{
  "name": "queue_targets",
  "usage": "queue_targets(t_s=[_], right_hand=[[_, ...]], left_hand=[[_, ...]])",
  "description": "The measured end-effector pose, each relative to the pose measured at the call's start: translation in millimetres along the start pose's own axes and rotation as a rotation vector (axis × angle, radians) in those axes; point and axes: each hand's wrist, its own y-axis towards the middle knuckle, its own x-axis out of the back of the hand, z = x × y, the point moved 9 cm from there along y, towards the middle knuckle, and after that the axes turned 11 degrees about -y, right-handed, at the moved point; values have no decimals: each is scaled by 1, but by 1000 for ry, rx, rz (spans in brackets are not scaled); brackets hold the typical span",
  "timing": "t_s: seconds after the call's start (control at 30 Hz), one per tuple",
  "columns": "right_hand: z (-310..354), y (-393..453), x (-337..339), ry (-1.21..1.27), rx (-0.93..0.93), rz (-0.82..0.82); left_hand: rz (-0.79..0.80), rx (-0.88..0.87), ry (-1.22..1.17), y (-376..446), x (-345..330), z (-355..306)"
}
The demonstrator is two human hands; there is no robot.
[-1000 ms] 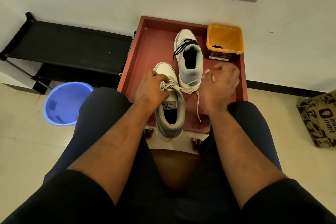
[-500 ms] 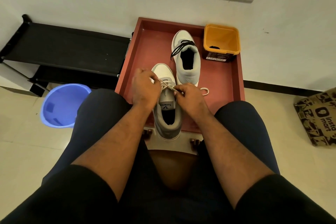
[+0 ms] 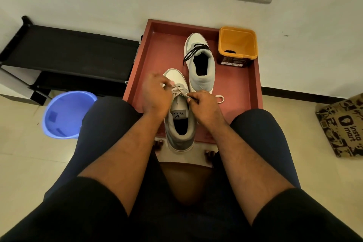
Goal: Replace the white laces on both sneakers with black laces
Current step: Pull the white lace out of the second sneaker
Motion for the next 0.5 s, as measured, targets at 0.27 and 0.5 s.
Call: queue_targets(t_s=[0.27, 0.5], right_hand=[[2, 0, 1, 35, 1, -1], [-2, 0, -2, 28, -4, 6]], left_hand=[[221, -78, 174, 1, -9, -9], [350, -138, 411, -13, -38, -6]])
